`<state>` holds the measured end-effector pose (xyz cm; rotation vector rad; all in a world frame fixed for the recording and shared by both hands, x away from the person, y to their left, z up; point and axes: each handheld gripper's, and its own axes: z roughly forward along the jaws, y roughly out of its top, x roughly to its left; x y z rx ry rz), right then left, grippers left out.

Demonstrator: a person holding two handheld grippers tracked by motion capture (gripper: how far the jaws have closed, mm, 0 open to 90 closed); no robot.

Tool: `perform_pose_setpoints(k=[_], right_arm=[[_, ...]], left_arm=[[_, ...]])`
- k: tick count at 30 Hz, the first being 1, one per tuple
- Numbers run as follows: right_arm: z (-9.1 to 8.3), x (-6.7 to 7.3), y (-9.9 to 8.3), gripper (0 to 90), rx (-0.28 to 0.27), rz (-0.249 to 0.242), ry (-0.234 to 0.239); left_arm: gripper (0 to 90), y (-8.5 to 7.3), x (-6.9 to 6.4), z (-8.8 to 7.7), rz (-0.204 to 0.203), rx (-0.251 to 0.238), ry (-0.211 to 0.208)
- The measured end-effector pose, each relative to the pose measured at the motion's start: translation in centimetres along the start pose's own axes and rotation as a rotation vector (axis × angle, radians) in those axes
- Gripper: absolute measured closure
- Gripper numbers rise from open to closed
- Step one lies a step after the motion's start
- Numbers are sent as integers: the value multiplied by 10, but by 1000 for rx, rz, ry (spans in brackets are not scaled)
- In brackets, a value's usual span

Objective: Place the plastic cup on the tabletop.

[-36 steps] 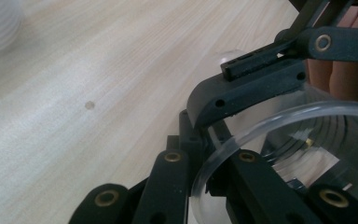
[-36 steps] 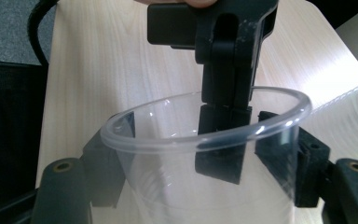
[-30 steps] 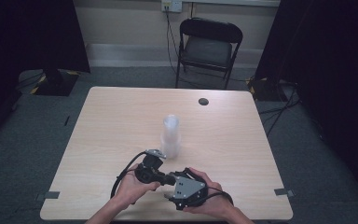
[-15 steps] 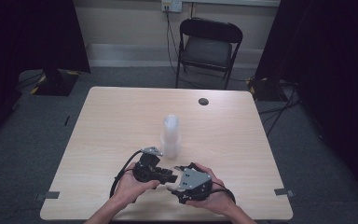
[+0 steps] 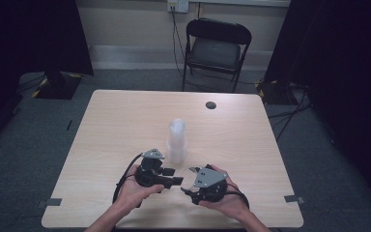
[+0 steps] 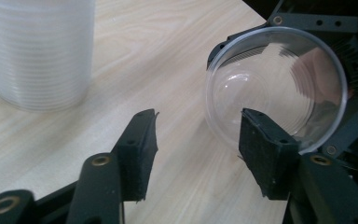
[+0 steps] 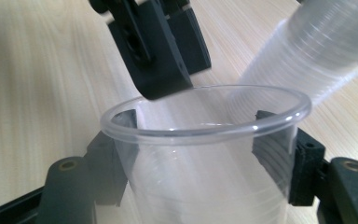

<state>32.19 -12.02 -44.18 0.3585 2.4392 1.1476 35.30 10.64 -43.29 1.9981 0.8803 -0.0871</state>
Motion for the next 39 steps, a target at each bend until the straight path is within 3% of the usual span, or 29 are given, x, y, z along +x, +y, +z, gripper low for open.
perform_pose_setpoints(k=[6, 10, 13, 19, 29, 30, 36, 39], right_arm=[[-1, -9, -4, 311, 1, 39, -22], [-2, -16, -7, 312, 6, 63, -46], [-2, -22, -10, 314, 7, 86, -67], [-9, -34, -15, 315, -17, 146, -107], [-20, -50, -15, 316, -53, 206, -163], [-22, -56, -14, 317, -66, 220, -180], [-17, -77, -14, 321, -109, 319, -191], [-14, -82, -14, 321, -117, 329, -194]], left_arm=[[410, 1, 2, -5, -11, -60, 21], [387, 1, 2, -13, -10, -137, 41], [354, 1, 3, -16, 0, -154, 57], [315, 0, 4, -16, 4, -158, 91], [314, -1, 5, -15, 17, -141, 106], [314, -2, 5, -14, 17, -140, 110], [290, -5, 7, -18, 30, -131, 156], [283, -7, 9, -20, 35, -119, 168]])
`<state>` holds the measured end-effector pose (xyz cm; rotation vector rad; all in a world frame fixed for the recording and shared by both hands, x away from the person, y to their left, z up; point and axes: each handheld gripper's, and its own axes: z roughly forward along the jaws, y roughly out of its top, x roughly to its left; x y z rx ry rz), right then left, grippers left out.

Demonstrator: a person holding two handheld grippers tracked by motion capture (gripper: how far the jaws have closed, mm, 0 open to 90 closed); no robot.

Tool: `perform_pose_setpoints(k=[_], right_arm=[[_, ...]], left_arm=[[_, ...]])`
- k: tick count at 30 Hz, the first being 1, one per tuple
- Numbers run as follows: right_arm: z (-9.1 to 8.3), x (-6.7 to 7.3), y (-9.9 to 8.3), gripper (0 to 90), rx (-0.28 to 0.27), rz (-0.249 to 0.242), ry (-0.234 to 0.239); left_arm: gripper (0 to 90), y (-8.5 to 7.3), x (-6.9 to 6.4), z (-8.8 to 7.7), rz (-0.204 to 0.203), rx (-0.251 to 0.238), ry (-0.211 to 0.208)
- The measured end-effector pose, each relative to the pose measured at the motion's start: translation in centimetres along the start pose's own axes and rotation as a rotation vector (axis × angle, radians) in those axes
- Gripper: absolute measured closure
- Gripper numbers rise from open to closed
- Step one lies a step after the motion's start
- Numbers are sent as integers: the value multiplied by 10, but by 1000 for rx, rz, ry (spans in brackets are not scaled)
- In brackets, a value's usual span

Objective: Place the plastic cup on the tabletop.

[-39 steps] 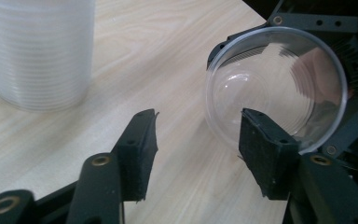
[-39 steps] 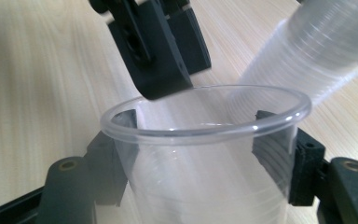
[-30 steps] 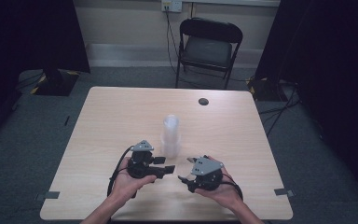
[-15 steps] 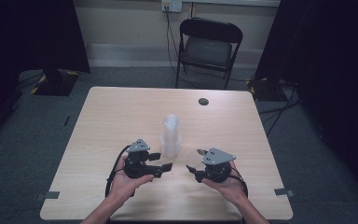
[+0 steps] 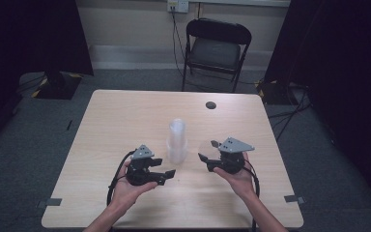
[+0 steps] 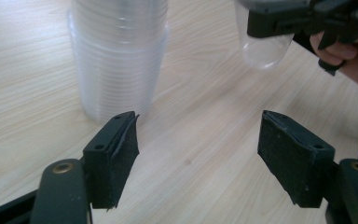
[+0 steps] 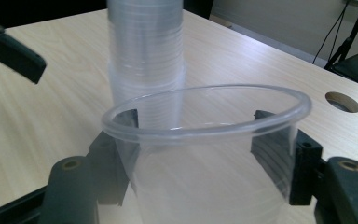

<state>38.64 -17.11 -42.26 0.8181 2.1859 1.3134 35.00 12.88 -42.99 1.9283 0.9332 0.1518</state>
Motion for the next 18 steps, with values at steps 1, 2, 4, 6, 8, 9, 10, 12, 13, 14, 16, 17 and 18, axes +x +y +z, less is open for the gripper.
perform_pose_setpoints(k=[1, 2, 4, 6, 8, 9, 10, 12, 13, 14, 16, 17, 18], right_arm=[[3, -4, 1, 321, -4, 17, -5], [3, -4, 1, 321, -4, 17, -5], [5, -8, 2, 320, -5, 31, -8], [9, -12, 4, 318, 0, 48, -10], [10, -13, 4, 318, -1, 49, -9], [12, -16, 4, 316, -8, 57, -16], [12, -16, 4, 316, -8, 57, -16], [13, -21, 4, 315, -12, 75, -22], [16, -26, 4, 315, -6, 91, -33], [16, -26, 4, 315, -6, 91, -33], [20, -32, 5, 313, -5, 106, -46], [21, -34, 5, 312, -7, 114, -47], [21, -34, 5, 312, -7, 114, -47]], left_arm=[[275, -2, 3, -2, -1, 1, 6], [274, -2, 3, -2, -1, 1, 6], [270, -5, 5, -5, -8, -12, 18], [263, -11, 7, -9, 12, -2, 42], [256, -13, 8, -11, 22, 3, 46], [252, -17, 11, -14, 35, -7, 70], [234, -17, 11, -14, 35, -7, 70], [201, -18, 13, -16, 50, -8, 96], [197, -20, 16, -19, 41, 2, 109], [188, -20, 16, -19, 41, 2, 109], [171, -29, 17, -22, 31, -20, 127], [162, -29, 17, -22, 31, -20, 127], [162, -34, 17, -23, 41, -16, 138]])
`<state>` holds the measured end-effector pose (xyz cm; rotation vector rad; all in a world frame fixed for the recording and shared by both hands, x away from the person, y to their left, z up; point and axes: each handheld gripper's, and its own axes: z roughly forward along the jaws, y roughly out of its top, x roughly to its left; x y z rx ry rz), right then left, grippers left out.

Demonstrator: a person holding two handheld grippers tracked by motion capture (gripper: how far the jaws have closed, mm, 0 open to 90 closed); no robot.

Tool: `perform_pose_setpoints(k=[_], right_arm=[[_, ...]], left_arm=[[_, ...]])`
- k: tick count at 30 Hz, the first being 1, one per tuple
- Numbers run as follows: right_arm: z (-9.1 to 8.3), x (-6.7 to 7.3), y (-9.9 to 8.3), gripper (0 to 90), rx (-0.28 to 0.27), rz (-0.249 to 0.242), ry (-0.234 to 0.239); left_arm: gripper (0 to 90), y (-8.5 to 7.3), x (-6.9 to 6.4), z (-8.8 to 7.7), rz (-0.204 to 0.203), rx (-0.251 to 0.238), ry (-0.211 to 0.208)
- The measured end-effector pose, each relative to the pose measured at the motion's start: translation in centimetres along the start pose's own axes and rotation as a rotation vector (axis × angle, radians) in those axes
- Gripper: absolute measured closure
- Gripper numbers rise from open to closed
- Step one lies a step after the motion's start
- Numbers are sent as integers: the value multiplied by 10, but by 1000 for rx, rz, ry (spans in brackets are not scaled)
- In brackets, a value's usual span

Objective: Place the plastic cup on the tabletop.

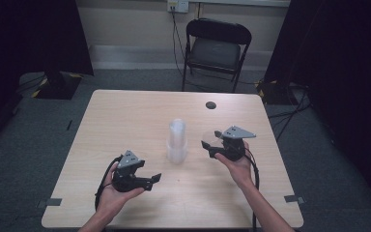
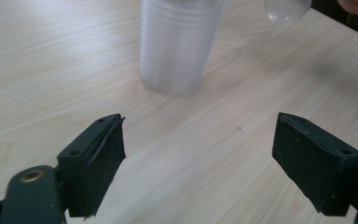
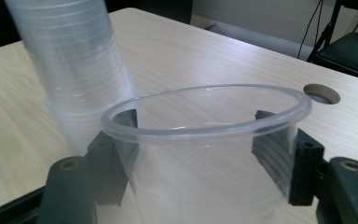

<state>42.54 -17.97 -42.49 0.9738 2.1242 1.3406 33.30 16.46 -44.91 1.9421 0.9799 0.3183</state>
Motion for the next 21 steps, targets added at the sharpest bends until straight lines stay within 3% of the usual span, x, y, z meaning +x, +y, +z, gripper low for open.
perform_pose_setpoints(k=[1, 3, 4, 8, 11, 21], right_arm=[[2, -3, 0, 311, -5, 18, -5], [6, -5, 0, 310, -7, 30, -8], [8, -6, 0, 310, -9, 34, -11], [13, -9, 0, 309, -26, 49, -27], [20, -12, -2, 309, -31, 74, -33], [37, -21, 2, 307, -35, 111, -59]], left_arm=[[159, -8, 0, -1, 50, 17, 28], [159, -11, 0, -1, 47, 15, 15], [159, -14, 3, -2, 22, 23, -26], [159, -15, 6, -5, 17, 8, -10], [159, -18, 9, -10, 22, -25, -45], [160, -23, 12, -10, 24, -36, -23]])
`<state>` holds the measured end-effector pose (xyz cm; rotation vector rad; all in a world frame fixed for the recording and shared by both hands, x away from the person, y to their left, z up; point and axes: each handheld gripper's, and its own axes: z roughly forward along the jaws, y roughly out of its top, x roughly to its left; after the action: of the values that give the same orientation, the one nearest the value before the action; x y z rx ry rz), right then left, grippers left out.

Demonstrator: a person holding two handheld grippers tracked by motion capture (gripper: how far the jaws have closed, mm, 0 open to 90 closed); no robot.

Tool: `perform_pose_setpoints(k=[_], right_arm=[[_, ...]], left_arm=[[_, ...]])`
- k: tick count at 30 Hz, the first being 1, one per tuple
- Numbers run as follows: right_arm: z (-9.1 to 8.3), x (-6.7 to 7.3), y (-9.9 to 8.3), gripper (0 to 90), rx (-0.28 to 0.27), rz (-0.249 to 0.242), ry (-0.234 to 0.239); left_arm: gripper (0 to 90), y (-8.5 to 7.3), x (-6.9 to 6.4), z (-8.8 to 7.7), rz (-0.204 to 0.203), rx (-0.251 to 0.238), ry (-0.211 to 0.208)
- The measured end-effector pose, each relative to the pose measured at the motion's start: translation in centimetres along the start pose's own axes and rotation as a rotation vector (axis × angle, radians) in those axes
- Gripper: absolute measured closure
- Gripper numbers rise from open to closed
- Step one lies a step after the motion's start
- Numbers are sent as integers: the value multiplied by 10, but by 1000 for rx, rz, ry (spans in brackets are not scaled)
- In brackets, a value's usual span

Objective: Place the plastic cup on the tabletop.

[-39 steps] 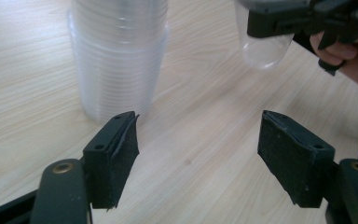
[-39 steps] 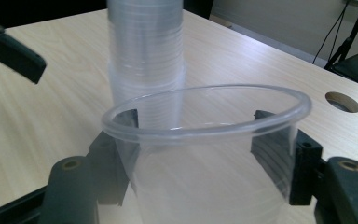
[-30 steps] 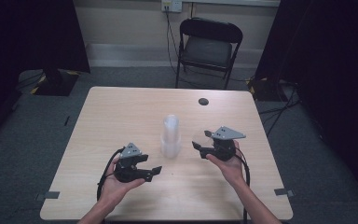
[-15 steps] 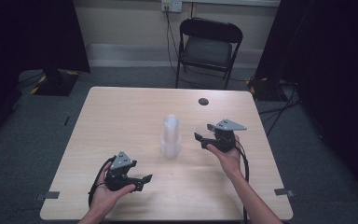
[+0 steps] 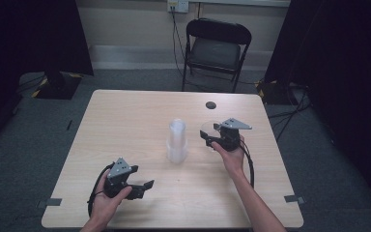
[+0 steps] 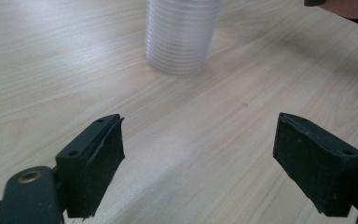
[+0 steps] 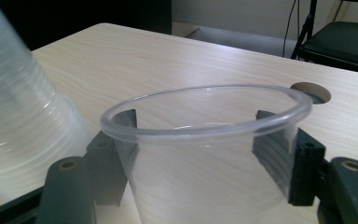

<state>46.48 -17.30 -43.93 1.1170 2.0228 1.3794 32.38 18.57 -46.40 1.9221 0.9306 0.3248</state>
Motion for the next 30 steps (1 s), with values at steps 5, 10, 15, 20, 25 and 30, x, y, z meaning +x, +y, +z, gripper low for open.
perform_pose_setpoints(k=[5, 10, 15, 20, 25, 30], right_arm=[[15, -2, 0, 307, 7, 17, 1], [24, -1, -1, 301, -1, 50, 10], [36, 2, -10, 290, 21, 58, 14], [38, 0, -13, 278, 37, 49, 13], [37, -3, -14, 271, 37, 50, 10], [33, -7, -15, 263, 44, 61, -5]], left_arm=[[162, -1, 1, 0, -6, 2, 9], [162, -2, 2, -1, -9, -1, 12], [161, -3, 2, -3, -28, 2, 28], [162, -3, 2, -2, -24, 9, 26], [166, -3, 2, -1, -28, 10, 28], [170, -3, 2, -1, -21, 10, 35]])
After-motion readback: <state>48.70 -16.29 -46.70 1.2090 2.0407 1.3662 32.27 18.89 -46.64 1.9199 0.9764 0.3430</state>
